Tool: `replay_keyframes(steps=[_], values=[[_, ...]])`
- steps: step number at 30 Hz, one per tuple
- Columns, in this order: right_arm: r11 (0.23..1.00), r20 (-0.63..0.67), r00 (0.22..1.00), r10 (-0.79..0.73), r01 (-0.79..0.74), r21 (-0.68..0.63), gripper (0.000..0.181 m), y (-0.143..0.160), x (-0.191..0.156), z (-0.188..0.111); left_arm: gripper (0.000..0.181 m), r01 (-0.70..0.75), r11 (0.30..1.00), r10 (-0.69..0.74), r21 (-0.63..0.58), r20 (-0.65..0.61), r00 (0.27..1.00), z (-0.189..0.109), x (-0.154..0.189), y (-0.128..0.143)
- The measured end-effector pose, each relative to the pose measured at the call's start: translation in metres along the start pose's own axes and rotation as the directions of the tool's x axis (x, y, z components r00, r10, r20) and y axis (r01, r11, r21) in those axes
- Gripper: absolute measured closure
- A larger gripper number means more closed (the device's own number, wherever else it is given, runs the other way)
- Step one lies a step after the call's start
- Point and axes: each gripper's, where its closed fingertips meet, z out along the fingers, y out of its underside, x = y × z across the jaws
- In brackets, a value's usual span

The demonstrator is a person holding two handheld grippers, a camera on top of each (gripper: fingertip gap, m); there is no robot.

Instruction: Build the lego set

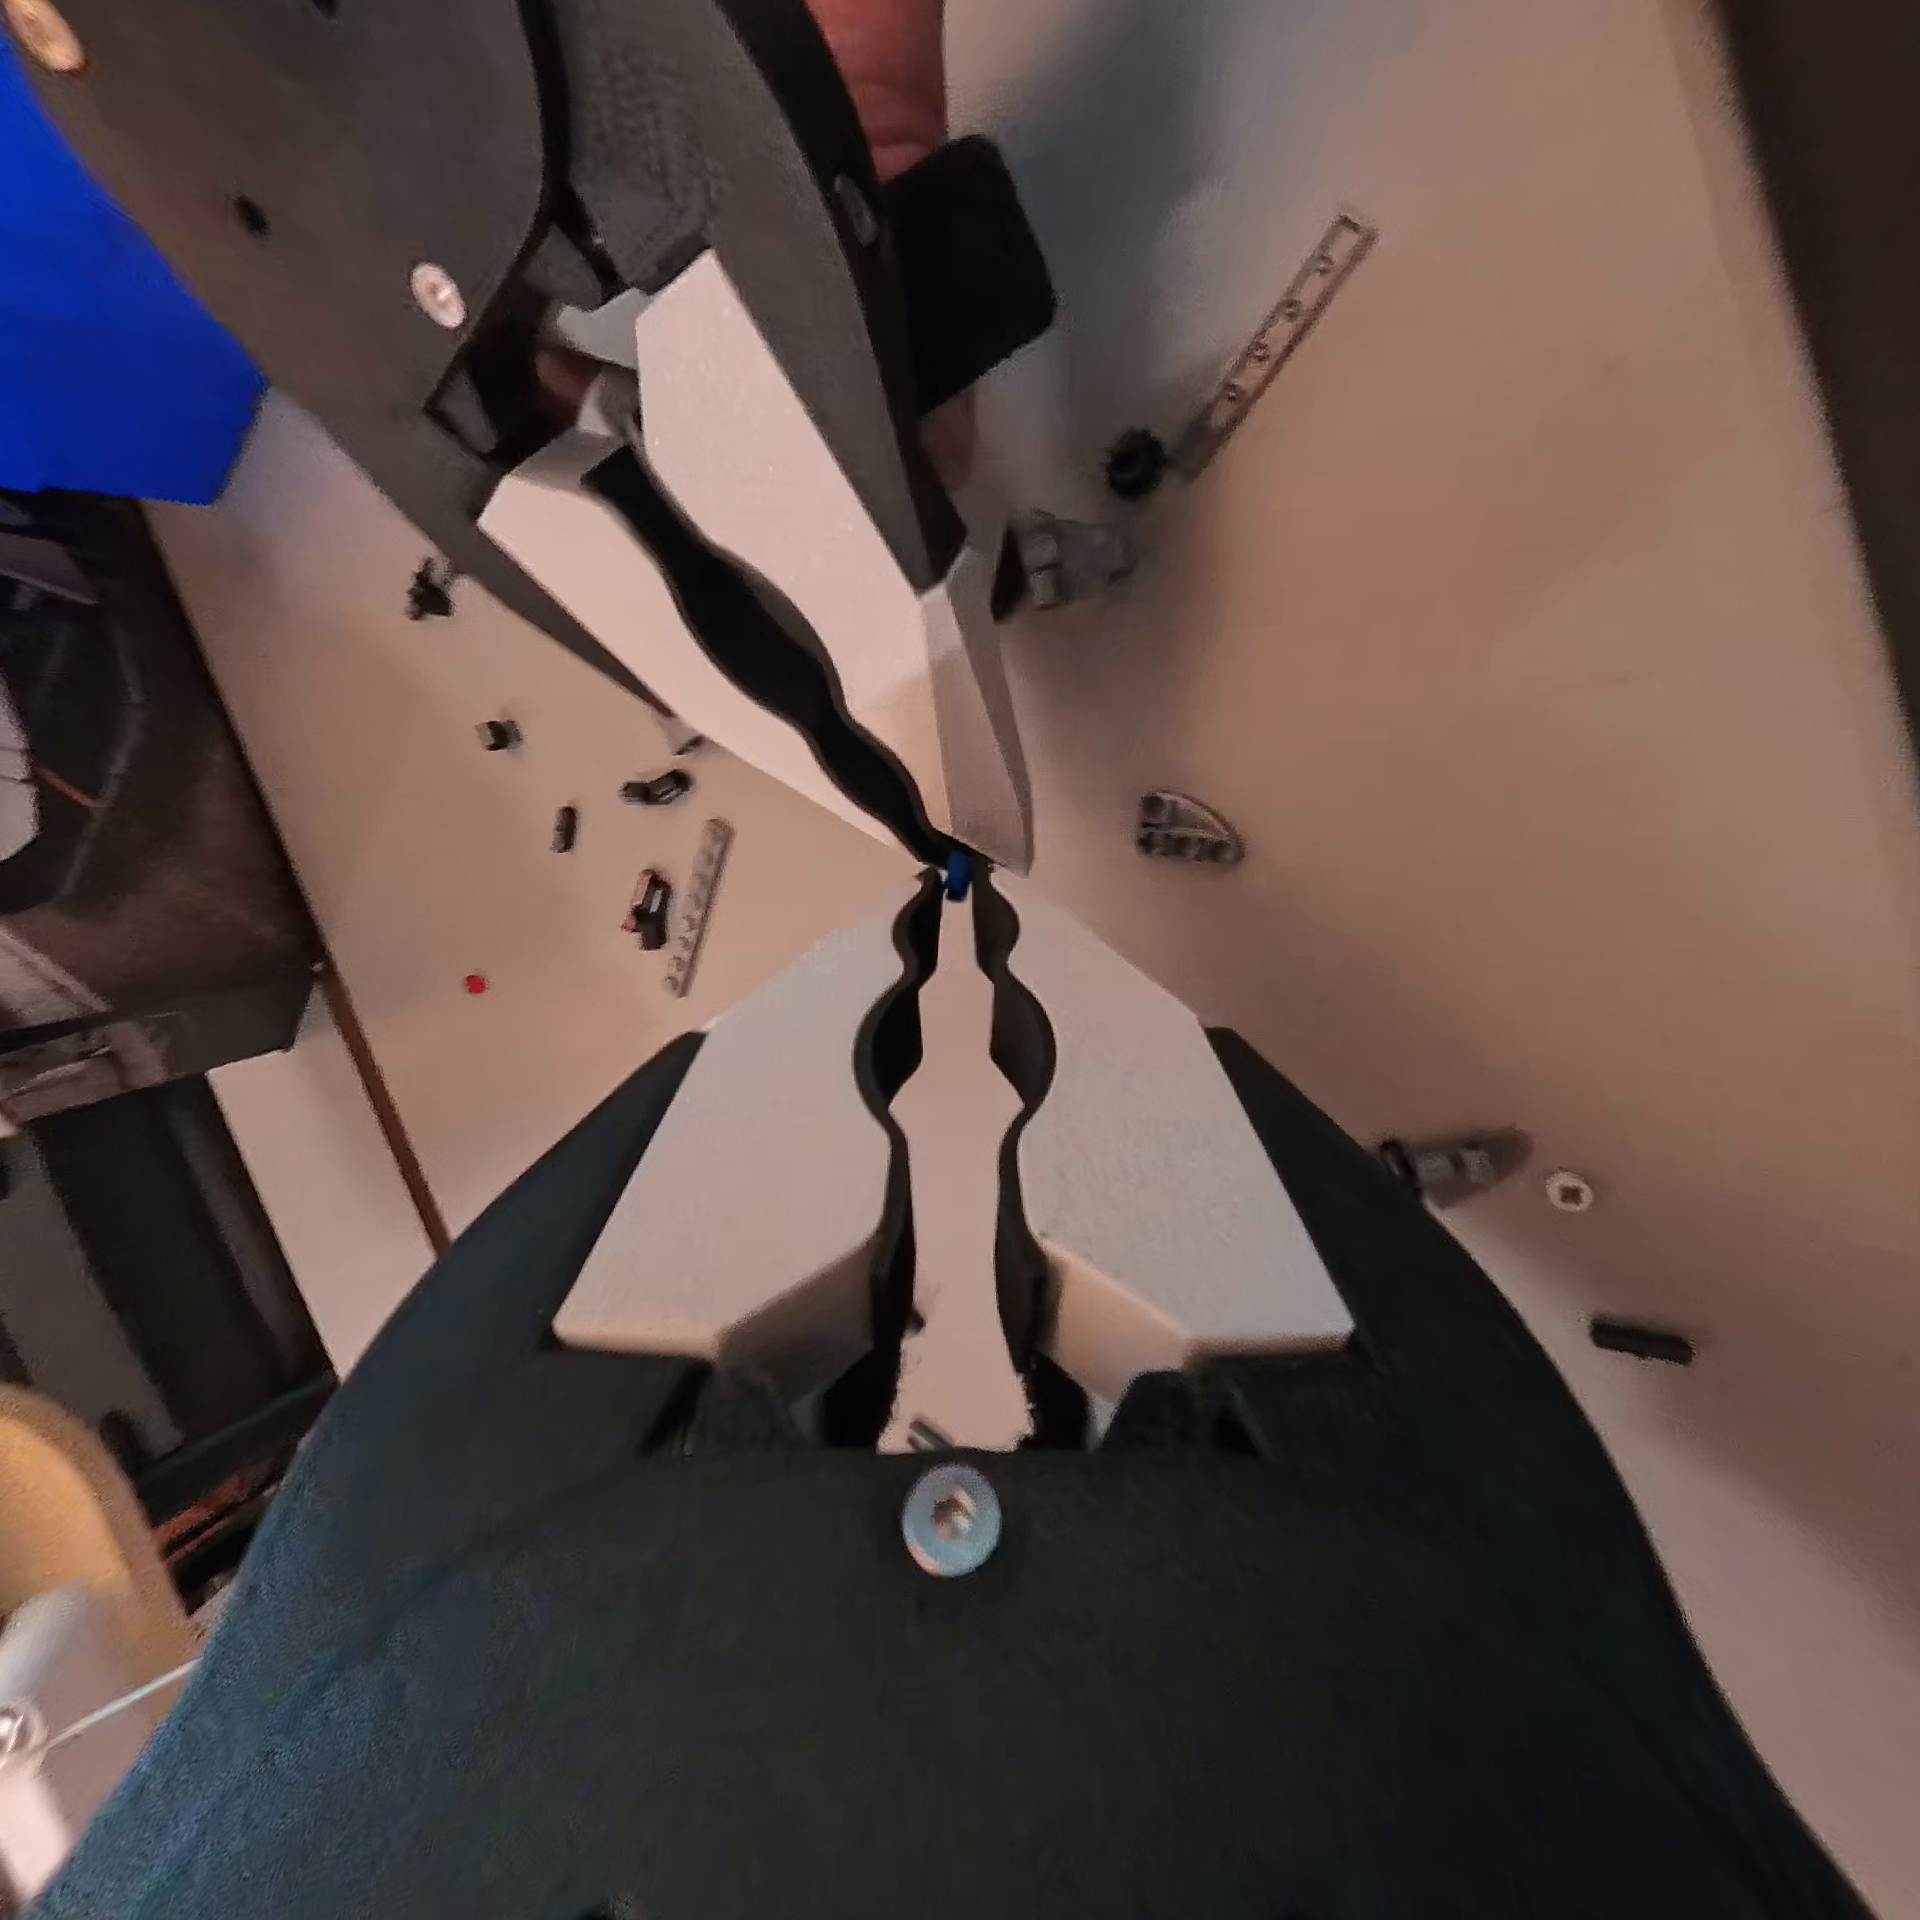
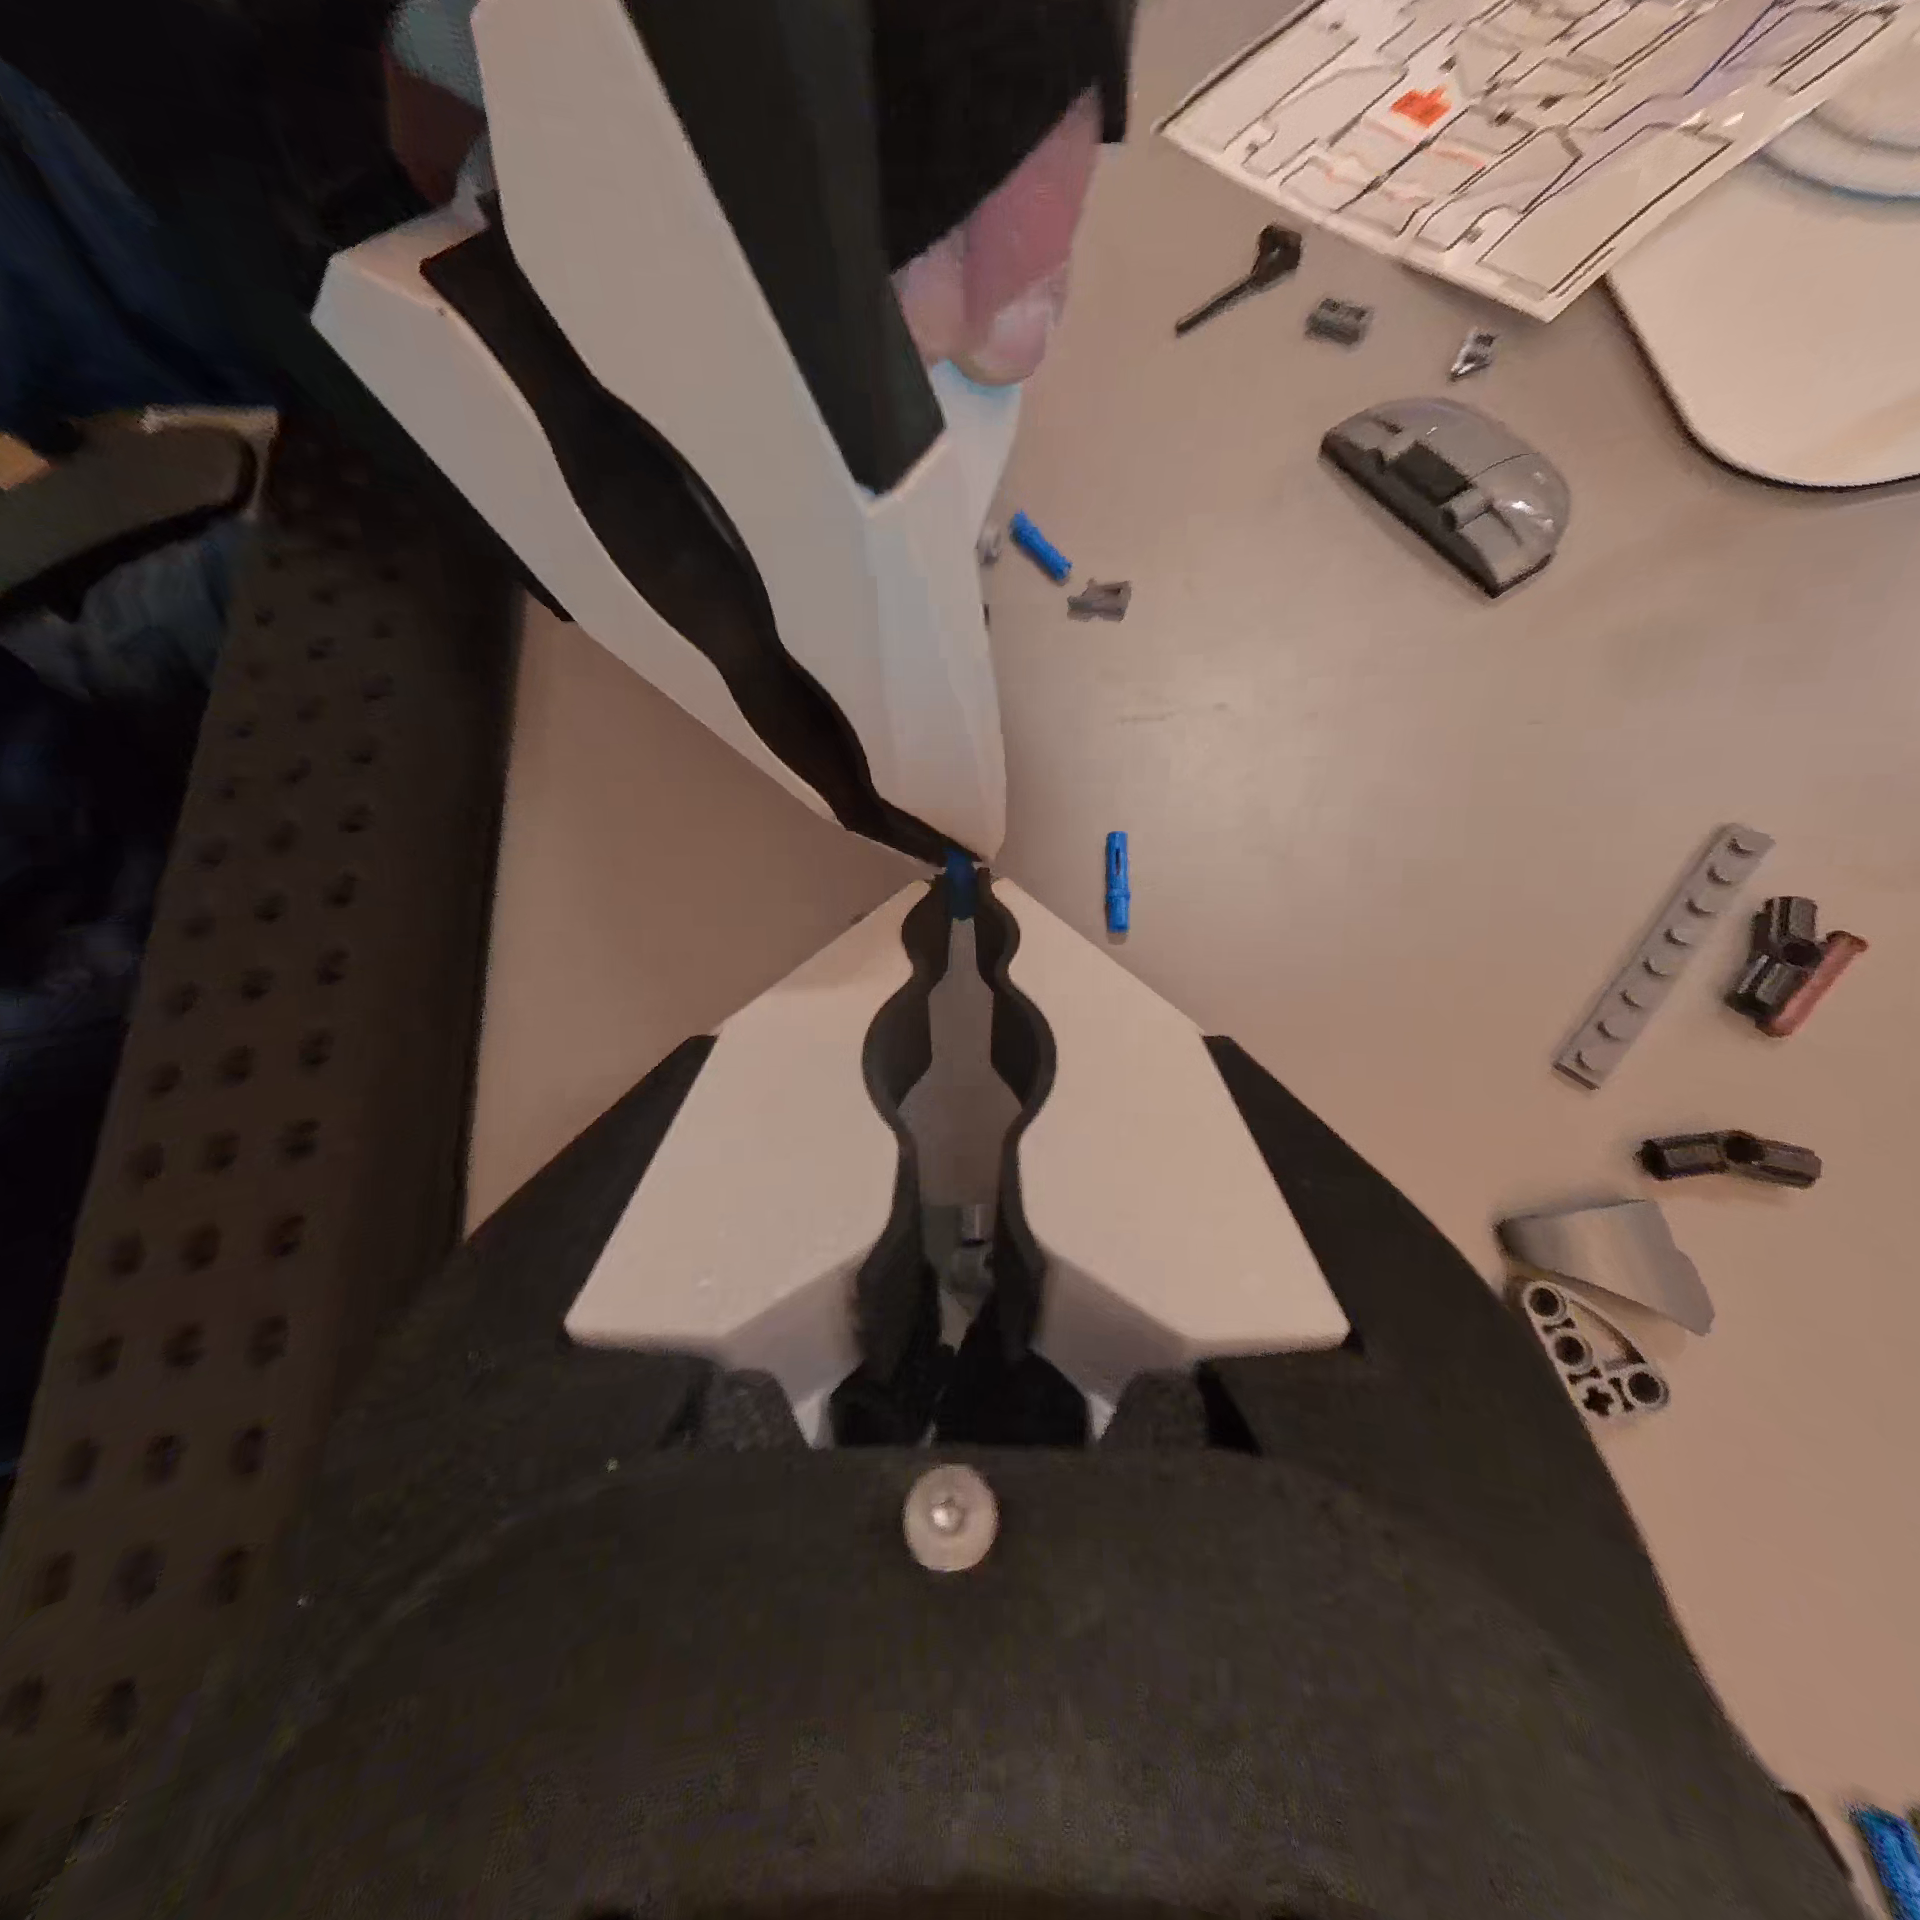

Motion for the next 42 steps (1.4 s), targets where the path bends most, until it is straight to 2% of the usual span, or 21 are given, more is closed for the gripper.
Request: replay_keyframes(steps=[7,11,15,19,25,42], values=[[0.967,0.047,0.991,0.122,-0.129,0.221,0.179,-0.028,0.01,-0.026,0.176,0.064,0.995,-0.077,0.082,0.172,0.982,-0.019,-0.034,-0.009],[0.901,0.1,0.975,0.197,-0.22,0.374,0.179,-0.045,0.018,-0.048,0.176,0.064,0.989,-0.101,0.135,0.291,0.951,-0.031,-0.053,-0.014],[0.827,0.163,0.959,0.23,-0.281,0.487,0.179,-0.058,0.023,-0.068,0.161,0.055,0.983,-0.119,0.174,0.386,0.915,-0.038,-0.067,-0.021],[0.807,0.2,0.953,0.227,-0.299,0.51,0.179,-0.062,0.02,-0.073,0.157,0.034,0.977,-0.129,0.211,0.452,0.882,-0.039,-0.074,-0.031],[0.799,0.212,0.95,0.228,-0.307,0.517,0.179,-0.063,0.02,-0.074,0.162,-0.005,0.98,-0.097,0.198,0.5,0.861,-0.036,-0.075,-0.035],[0.768,0.306,0.923,0.233,-0.367,0.524,0.179,-0.066,0.014,-0.076,0.165,-0.052,0.976,-0.072,0.214,0.533,0.843,-0.042,-0.074,-0.041]])
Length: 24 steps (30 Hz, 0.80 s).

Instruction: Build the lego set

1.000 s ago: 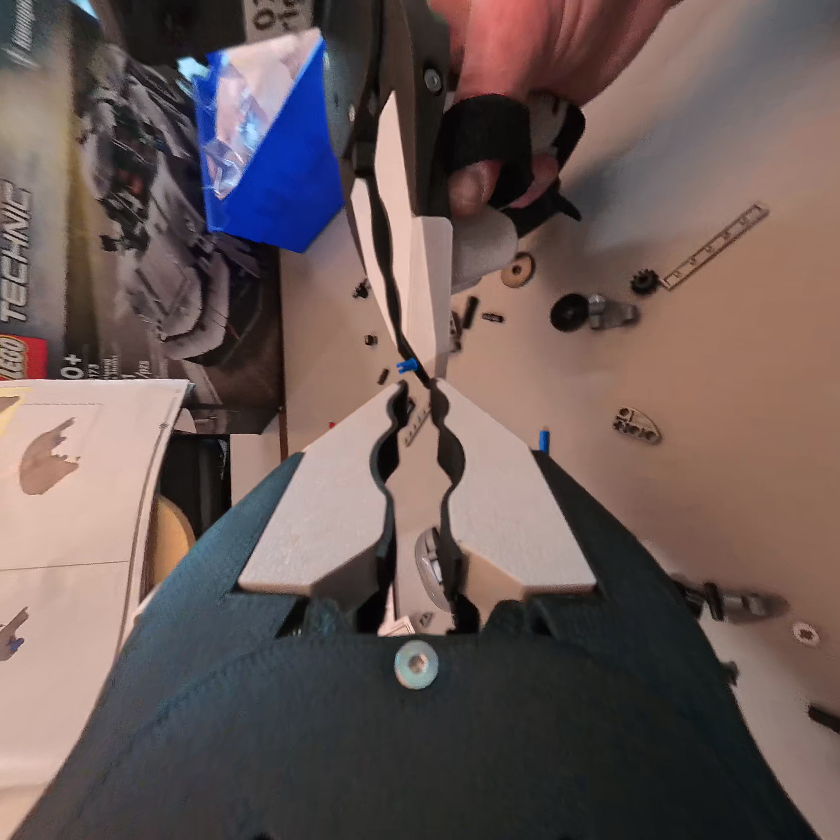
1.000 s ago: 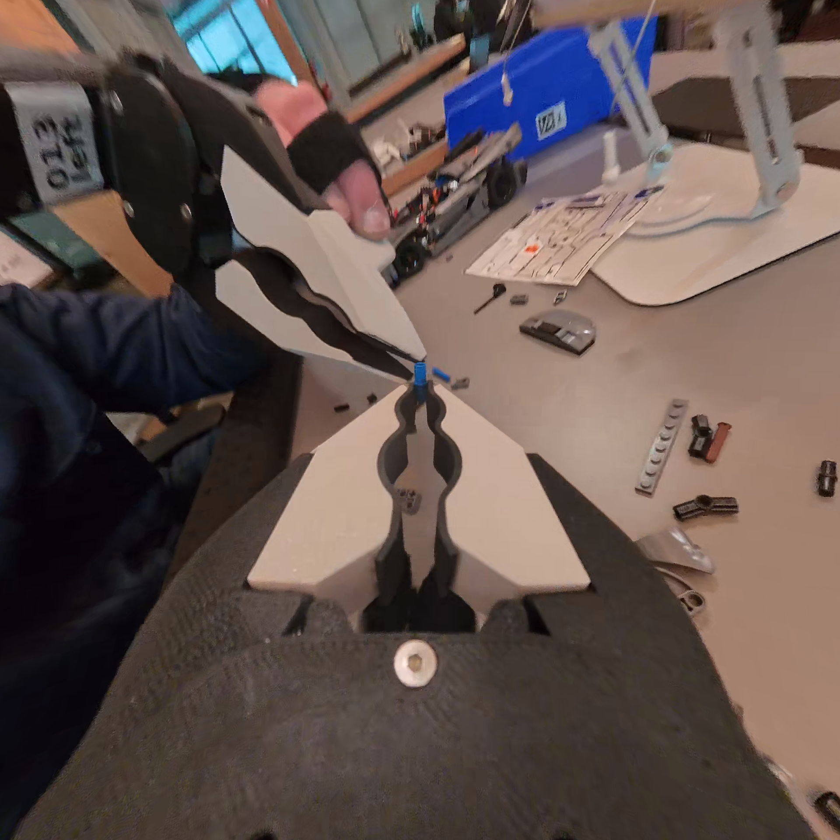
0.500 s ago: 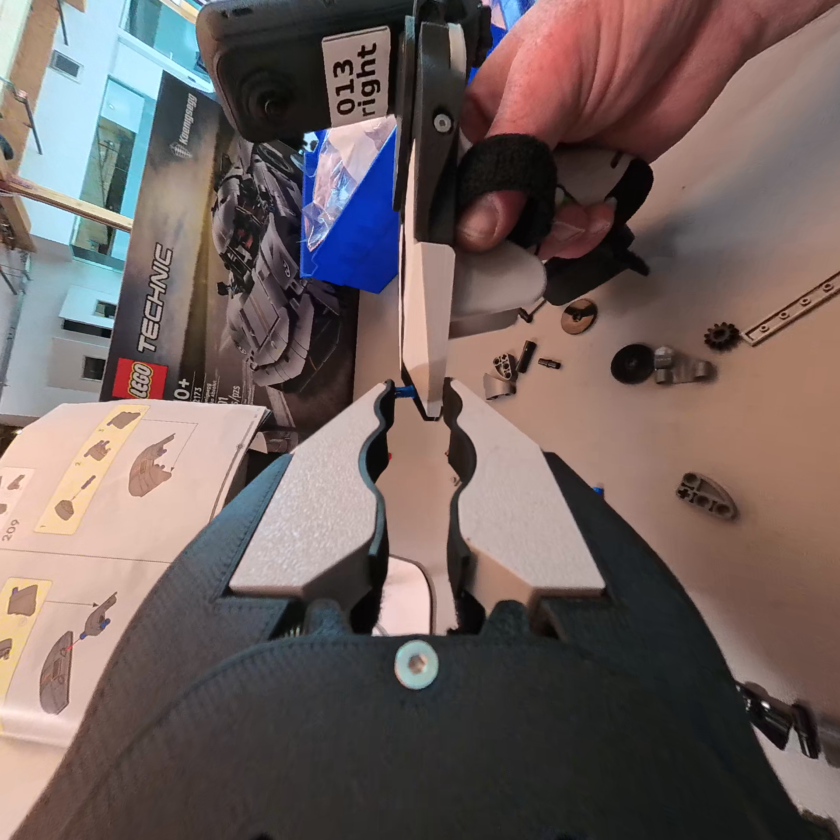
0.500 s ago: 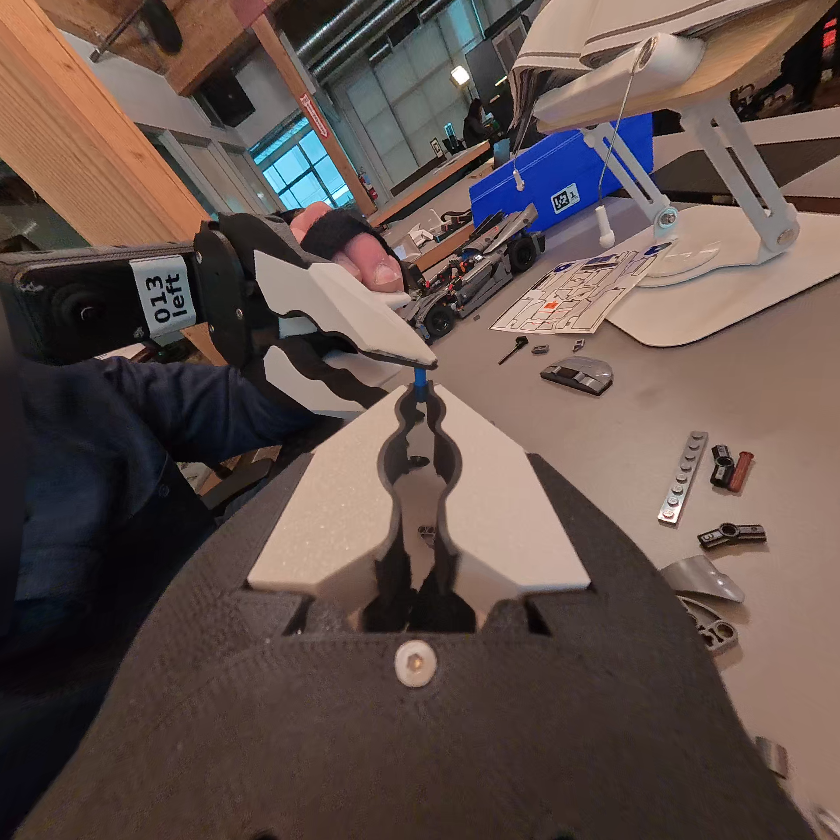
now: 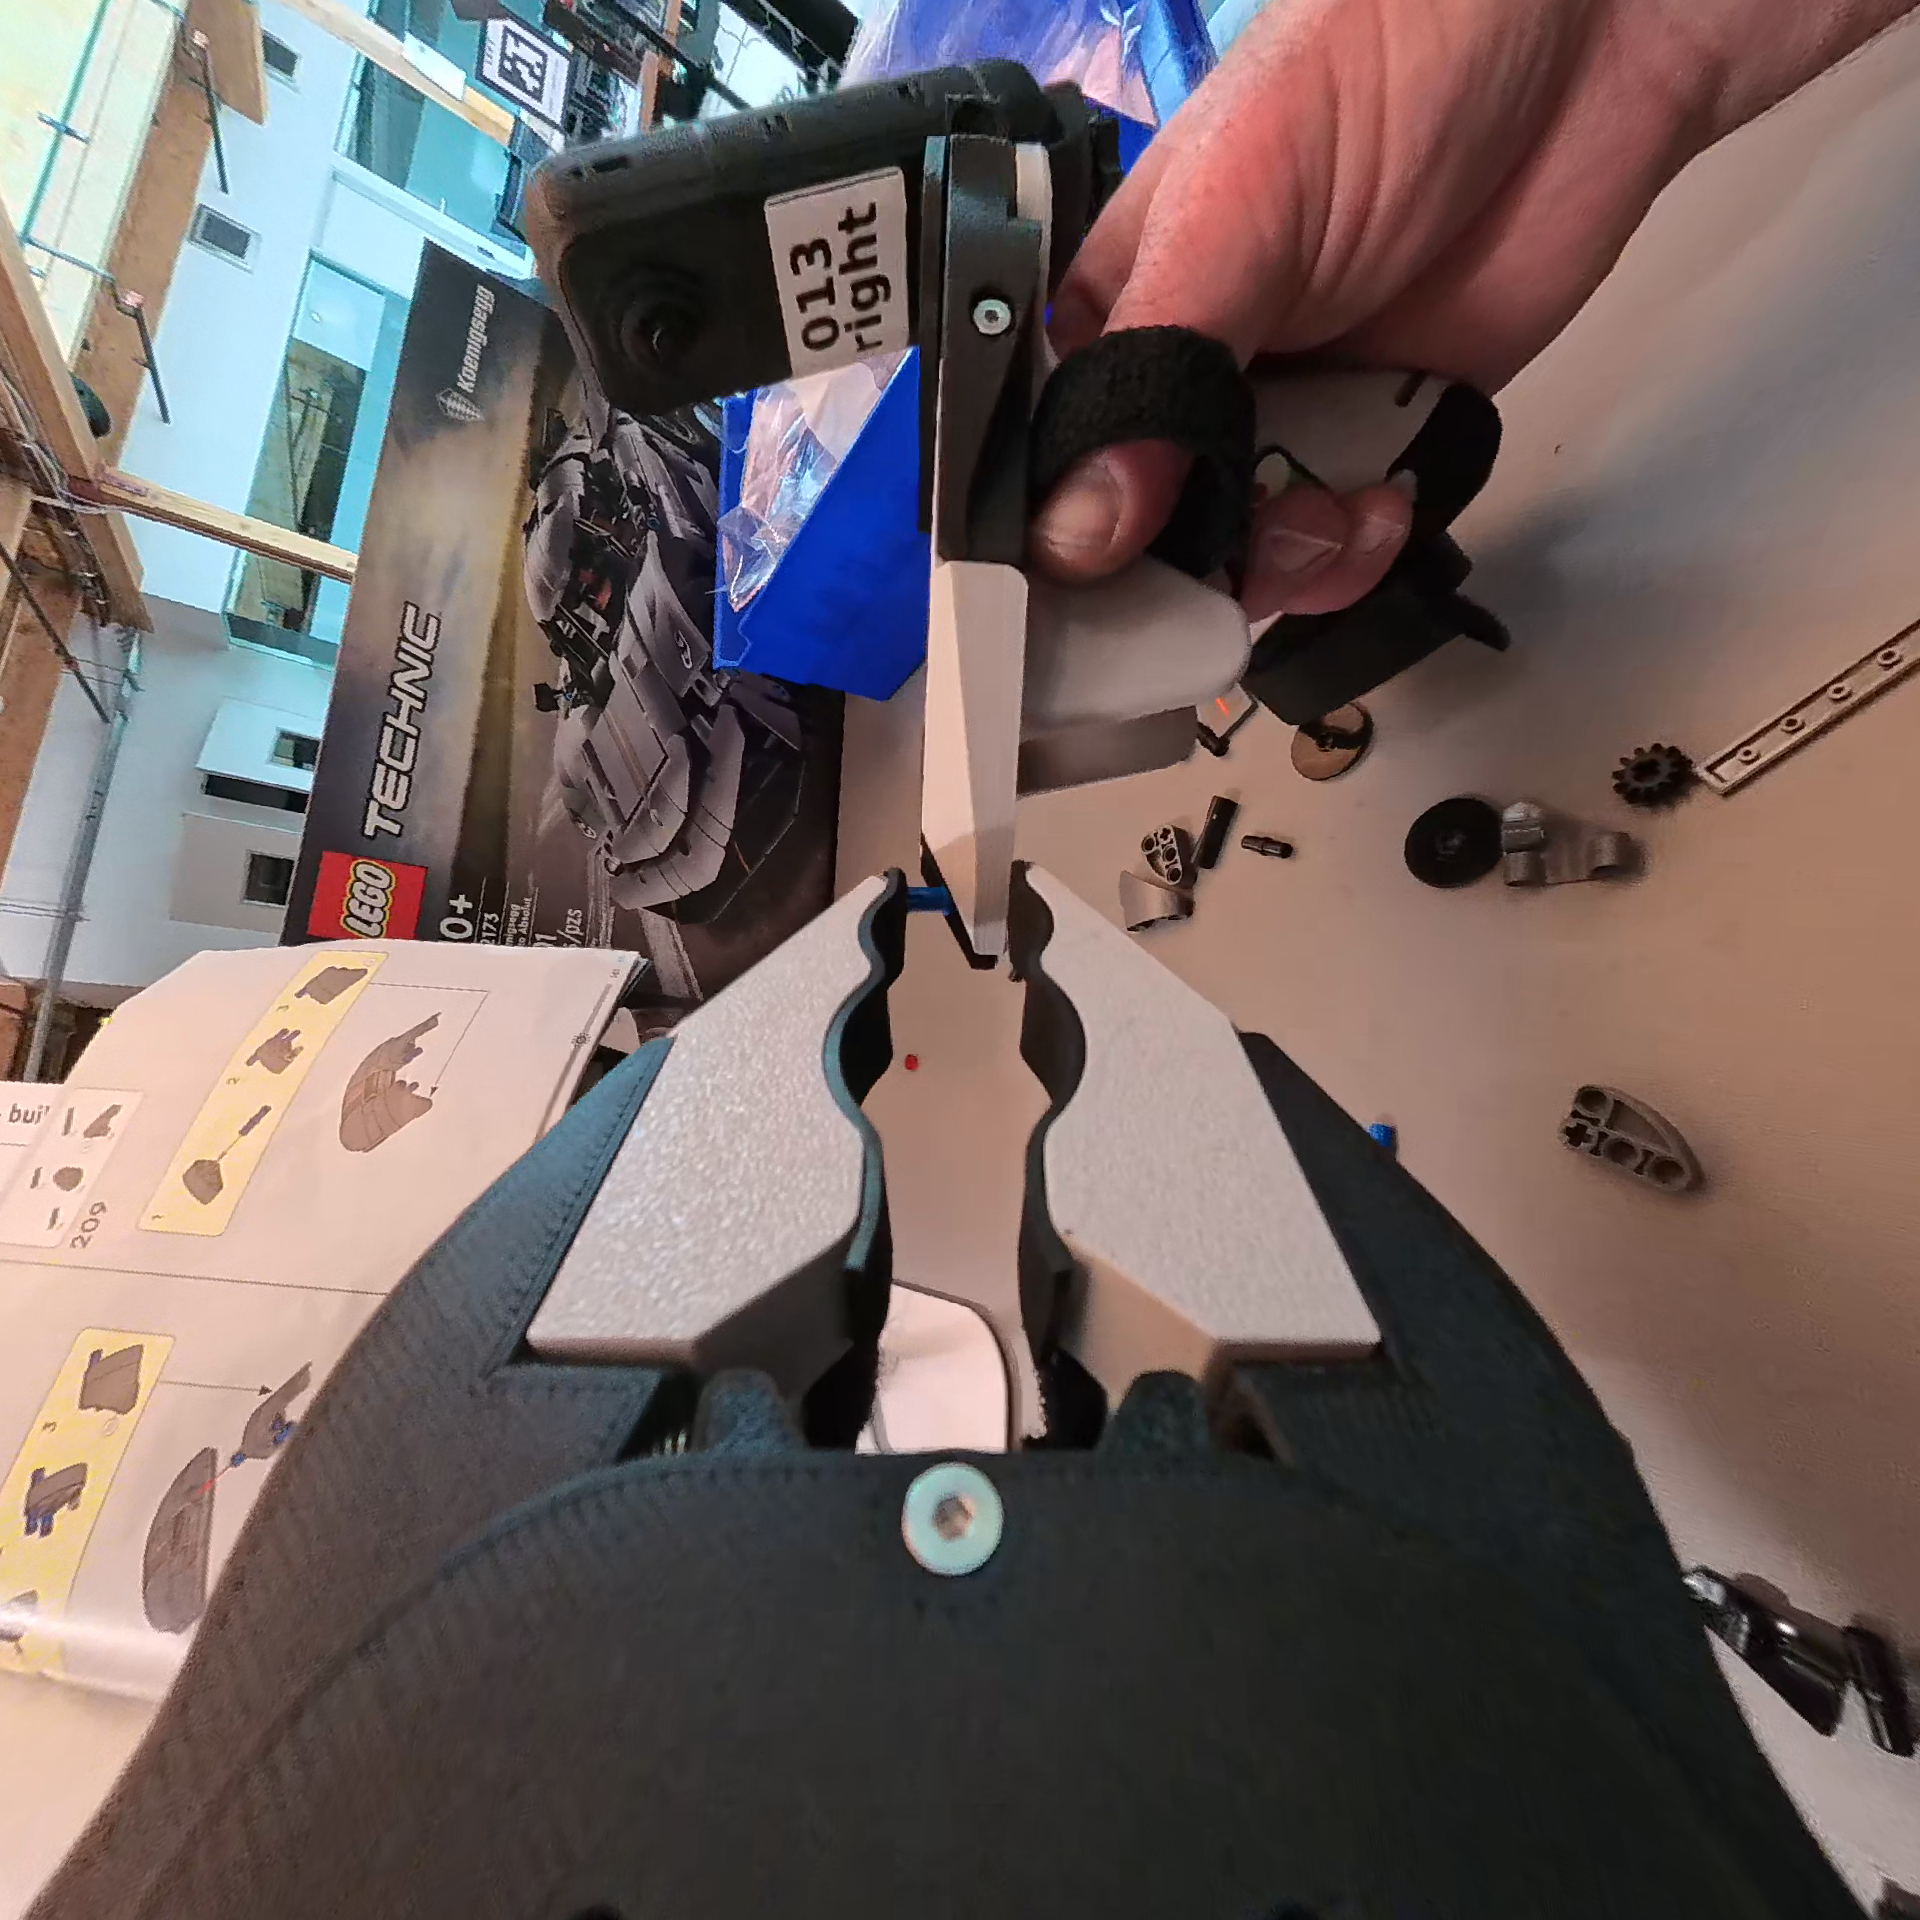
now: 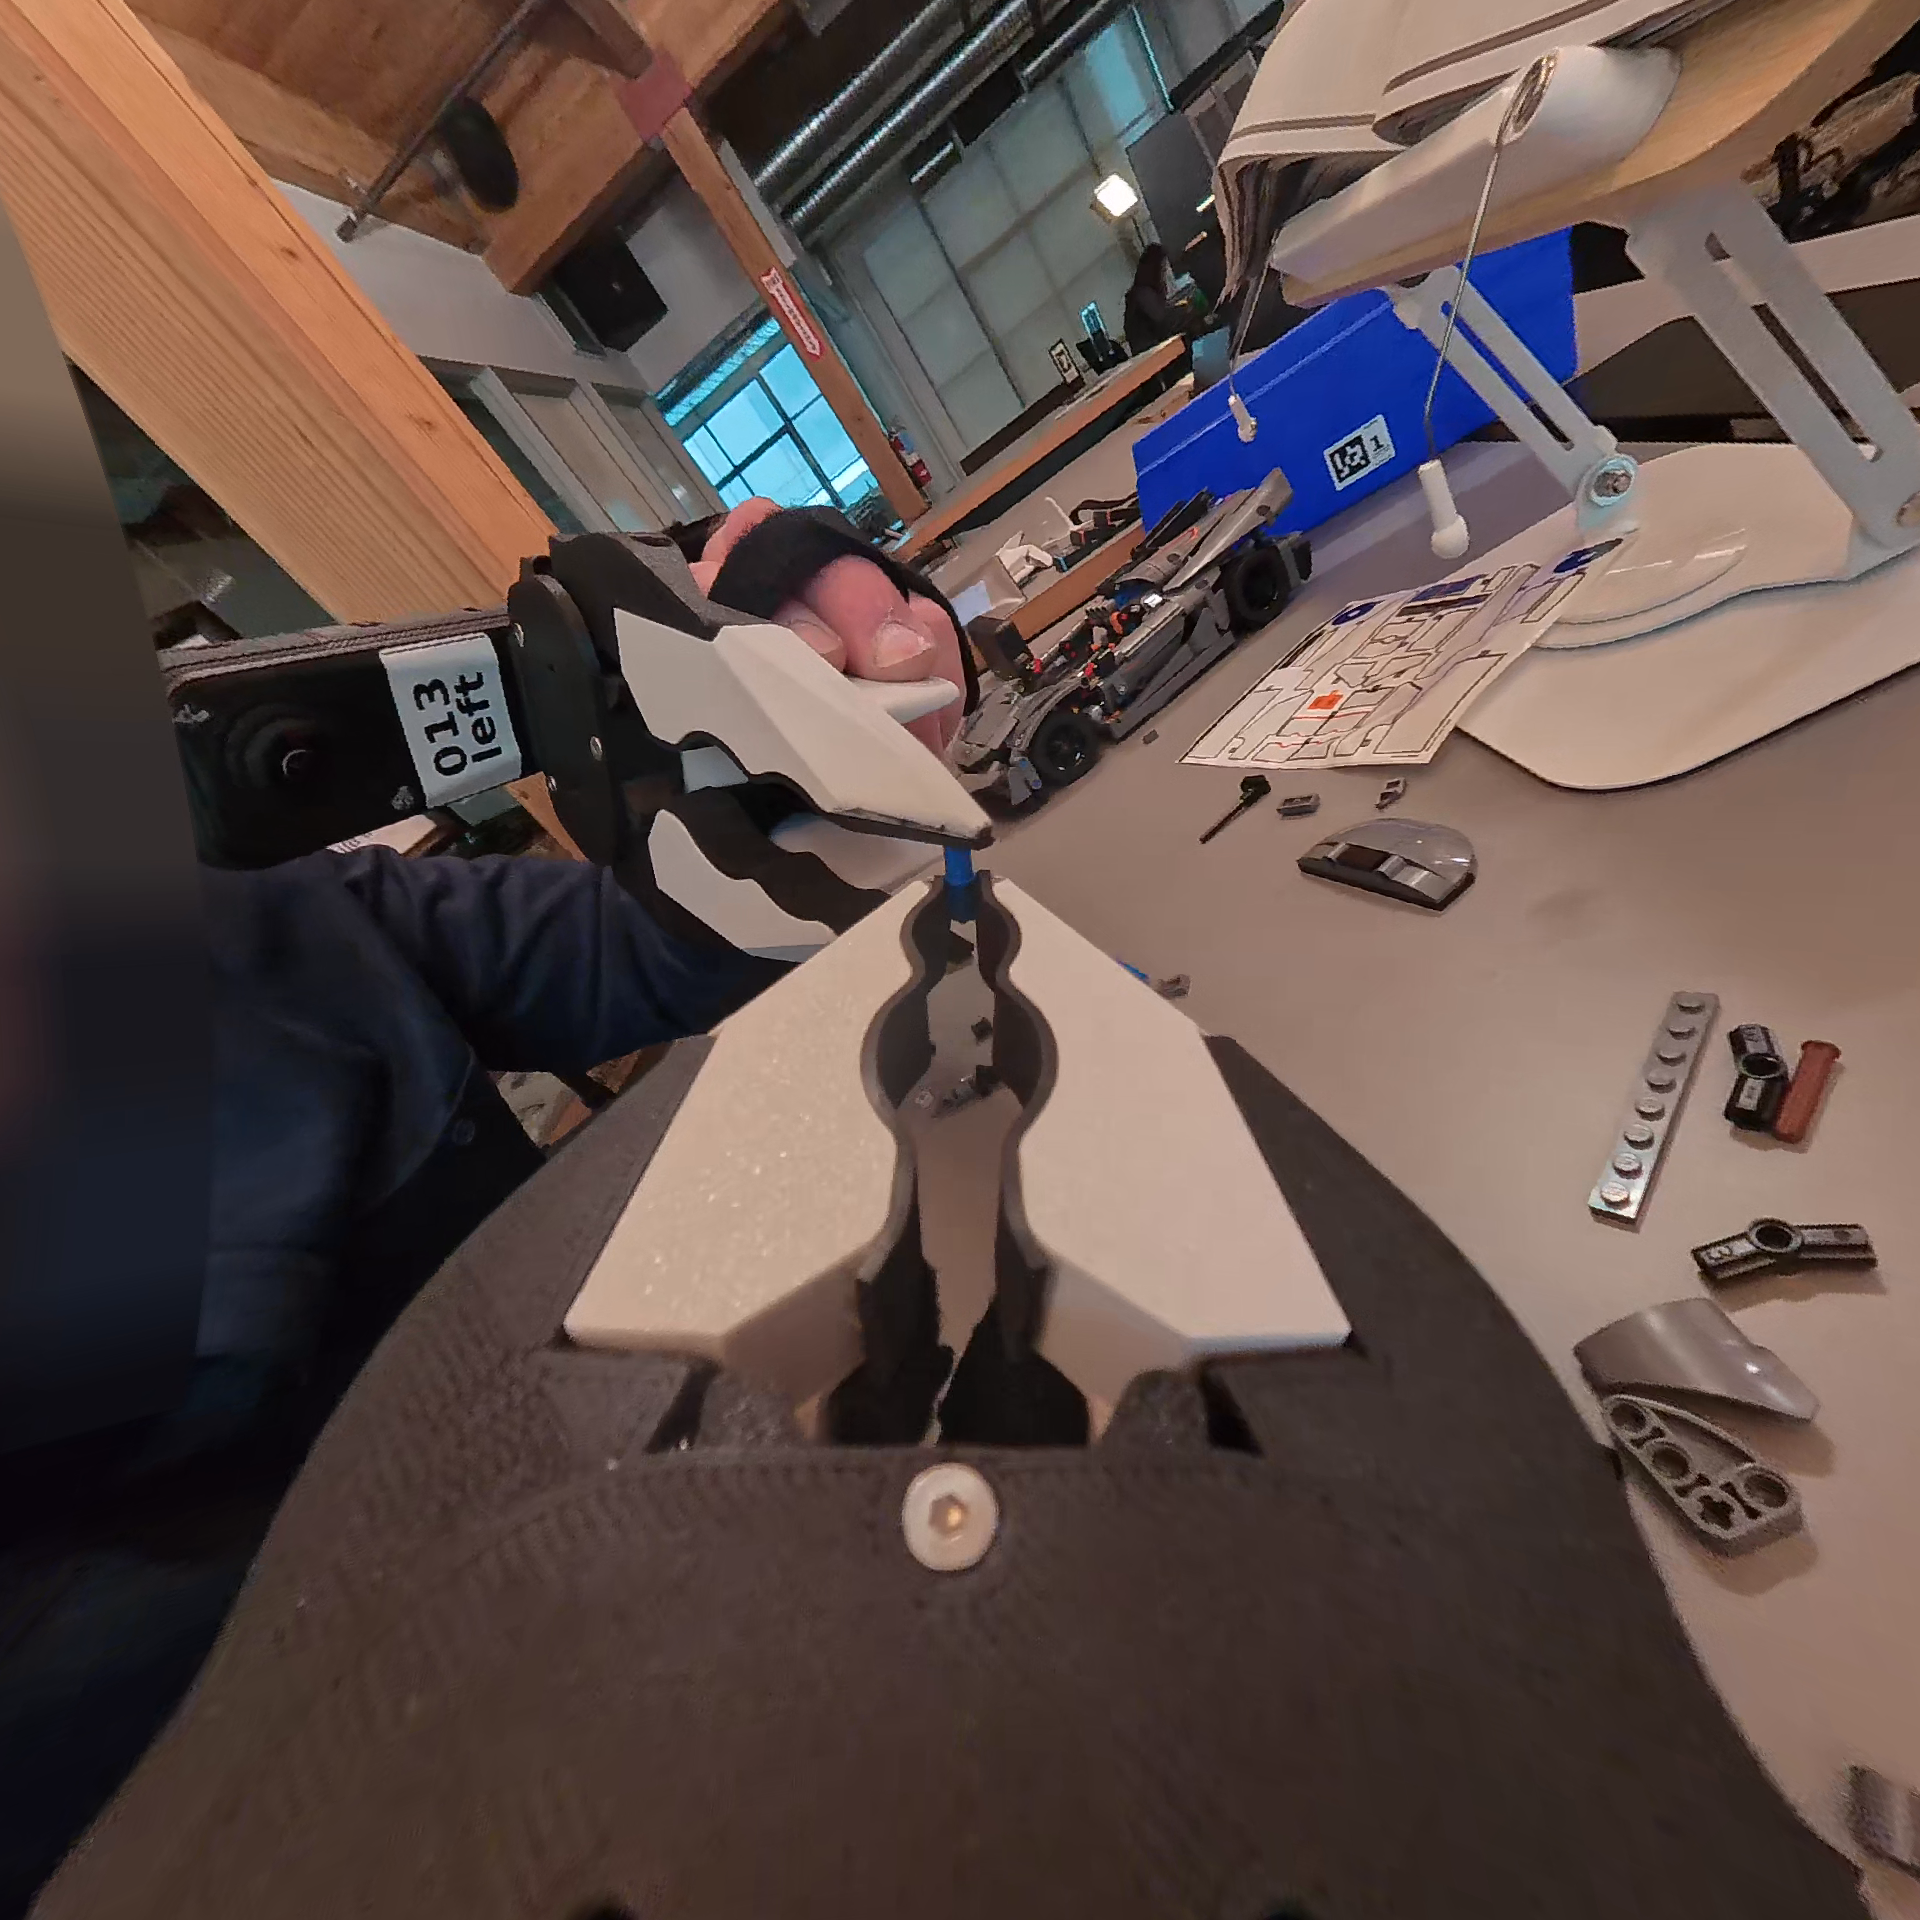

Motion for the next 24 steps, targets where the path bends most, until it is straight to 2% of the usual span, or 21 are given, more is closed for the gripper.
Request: replay_keyframes(steps=[24], values=[[0.999,0.019,0.999,0.036,-0.036,-0.012,0.169,0.0013,-0.0004,-0.002,0.165,0.028,0.999,-0.027,0.046,-0.037,0.999,-0.0011,0.0027,-0.0038]])
